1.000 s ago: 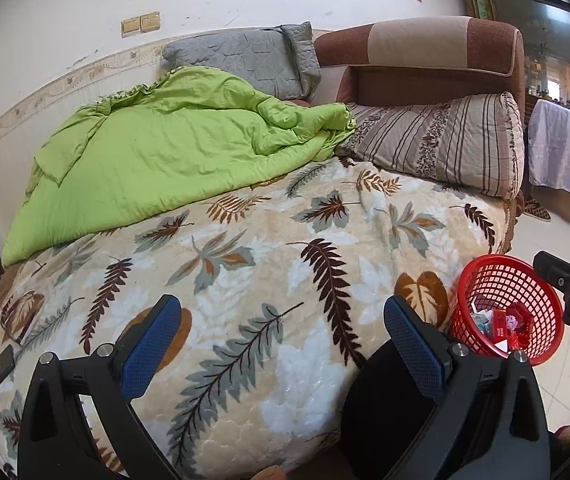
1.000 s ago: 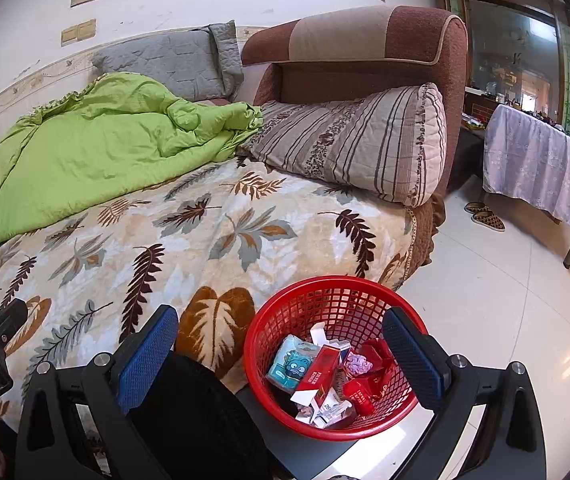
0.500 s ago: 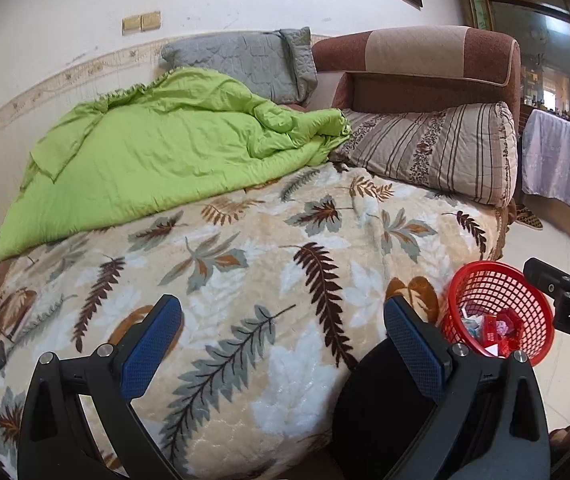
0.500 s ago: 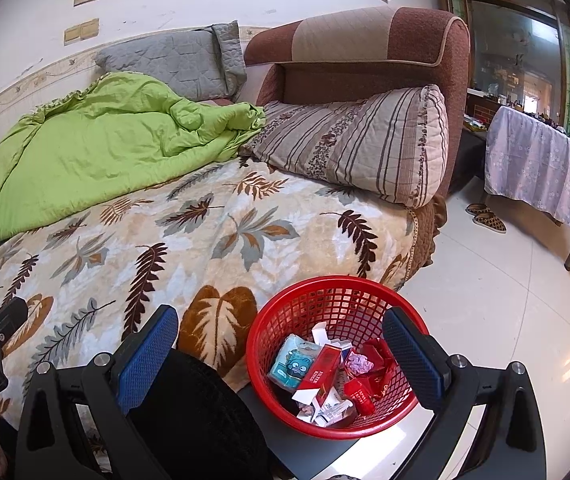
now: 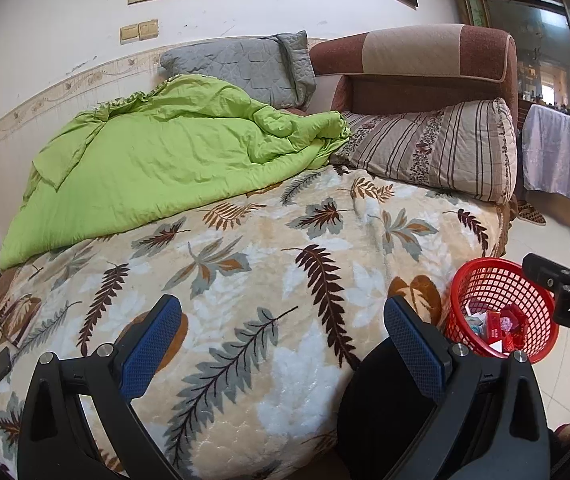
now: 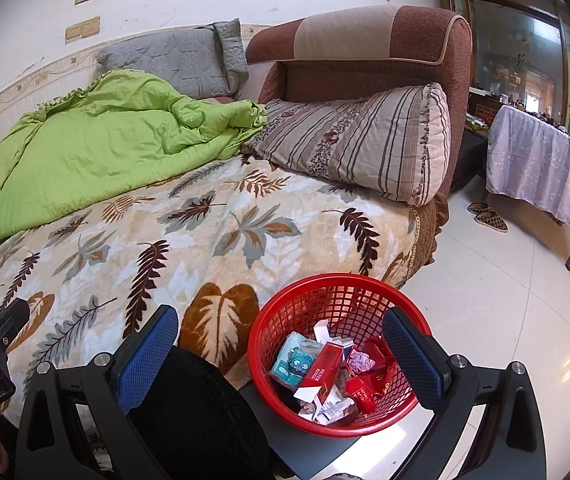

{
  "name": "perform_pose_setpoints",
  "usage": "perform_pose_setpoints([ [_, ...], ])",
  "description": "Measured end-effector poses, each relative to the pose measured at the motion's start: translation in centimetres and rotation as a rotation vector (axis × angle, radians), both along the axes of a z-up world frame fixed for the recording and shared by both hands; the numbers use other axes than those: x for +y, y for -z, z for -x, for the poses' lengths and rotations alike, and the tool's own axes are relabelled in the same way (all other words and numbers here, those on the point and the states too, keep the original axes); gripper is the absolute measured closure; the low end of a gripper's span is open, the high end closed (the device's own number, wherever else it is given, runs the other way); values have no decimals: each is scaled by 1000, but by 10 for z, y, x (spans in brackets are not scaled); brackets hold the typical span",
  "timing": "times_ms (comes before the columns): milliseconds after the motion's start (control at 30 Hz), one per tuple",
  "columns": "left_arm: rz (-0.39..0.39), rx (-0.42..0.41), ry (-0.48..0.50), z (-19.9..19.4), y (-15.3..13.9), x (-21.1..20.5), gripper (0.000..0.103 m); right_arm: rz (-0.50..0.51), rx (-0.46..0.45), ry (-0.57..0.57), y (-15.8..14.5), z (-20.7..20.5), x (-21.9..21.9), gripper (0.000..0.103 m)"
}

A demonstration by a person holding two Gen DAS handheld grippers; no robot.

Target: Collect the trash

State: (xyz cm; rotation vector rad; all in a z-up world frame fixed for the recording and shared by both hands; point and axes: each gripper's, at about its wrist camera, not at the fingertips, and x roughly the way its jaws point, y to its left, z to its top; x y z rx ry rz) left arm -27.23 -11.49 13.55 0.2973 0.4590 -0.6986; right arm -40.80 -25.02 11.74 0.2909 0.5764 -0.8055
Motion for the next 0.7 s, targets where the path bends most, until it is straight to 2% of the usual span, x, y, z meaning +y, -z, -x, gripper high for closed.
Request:
perform_pose_setpoints([
  [300, 27, 14, 5, -1, -3, 2, 2, 3, 5, -21, 3, -3, 2, 0],
  [700, 27, 8, 6, 1, -3, 1, 2, 6, 8, -30, 1, -6, -1, 0],
])
